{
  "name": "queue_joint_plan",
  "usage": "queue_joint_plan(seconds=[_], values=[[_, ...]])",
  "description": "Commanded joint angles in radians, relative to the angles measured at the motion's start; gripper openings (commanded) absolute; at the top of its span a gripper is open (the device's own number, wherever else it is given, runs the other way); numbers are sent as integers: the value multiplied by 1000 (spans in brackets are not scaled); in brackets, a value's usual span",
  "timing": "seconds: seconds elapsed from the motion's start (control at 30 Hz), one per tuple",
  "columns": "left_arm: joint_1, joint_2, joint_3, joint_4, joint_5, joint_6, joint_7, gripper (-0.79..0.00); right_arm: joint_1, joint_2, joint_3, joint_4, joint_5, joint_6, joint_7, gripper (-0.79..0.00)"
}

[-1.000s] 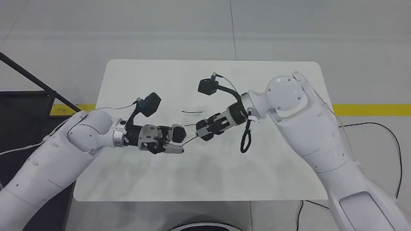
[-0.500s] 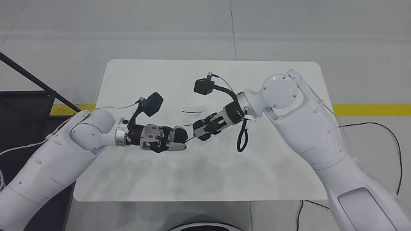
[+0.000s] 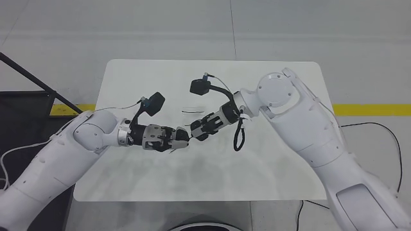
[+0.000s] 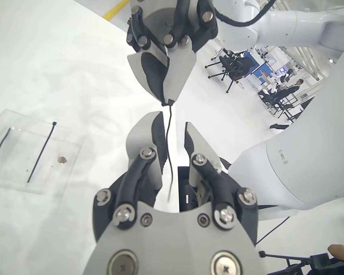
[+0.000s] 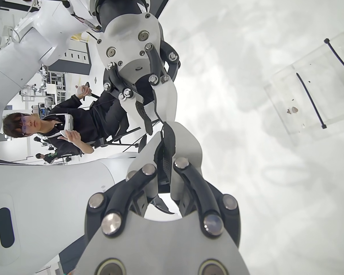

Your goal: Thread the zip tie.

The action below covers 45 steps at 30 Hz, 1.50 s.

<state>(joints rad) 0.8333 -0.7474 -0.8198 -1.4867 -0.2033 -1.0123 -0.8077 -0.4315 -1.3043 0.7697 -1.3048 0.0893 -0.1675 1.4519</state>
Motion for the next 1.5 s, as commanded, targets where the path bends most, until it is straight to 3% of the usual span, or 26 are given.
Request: queue_joint_plan(seconds=[0.0, 0.3, 0.5, 0.63, 0.67, 0.7, 0.73, 0.77, 0.8, 1.07, 1.23, 1.47], values=[[-1, -2, 1, 3, 1, 0, 0, -579, 2, -1, -3, 2, 1, 0, -1, -785], [-4, -9, 3, 17, 0, 0, 0, -631, 12, -3, -16, 10, 6, -2, 4, -785], [-6, -12, 4, 21, -1, 0, 0, -782, 17, -5, -22, 14, 11, -2, 6, -785], [-6, -13, 3, 21, -6, 0, 0, -785, 19, -5, -23, 17, 15, -6, 8, -785], [-6, -13, 3, 21, -8, 0, 0, -785, 19, -4, -22, 18, 17, -6, 8, -693], [-6, -13, 2, 21, -9, 0, 0, -785, 18, -4, -20, 18, 20, -7, 7, -493], [-6, -13, 0, 21, -11, 0, 0, -785, 17, -2, -16, 18, 23, -8, 4, -169], [-5, -14, -4, 21, -16, 0, 0, -785, 14, 0, -9, 18, 24, -9, -2, -25], [-3, -14, -11, 22, -23, 0, 1, -785, 8, 2, 0, 15, 26, -15, -12, 0], [42, -17, -92, 24, -48, 0, 75, -785, -142, 52, 130, -112, -23, -57, -153, 0], [98, -26, -162, 20, -1, 0, 212, -785, -299, 81, 202, -245, -98, -63, -303, 0], [106, -28, -168, 19, 7, 0, 227, -785, -314, 84, 210, -257, -108, -60, -319, 0]])
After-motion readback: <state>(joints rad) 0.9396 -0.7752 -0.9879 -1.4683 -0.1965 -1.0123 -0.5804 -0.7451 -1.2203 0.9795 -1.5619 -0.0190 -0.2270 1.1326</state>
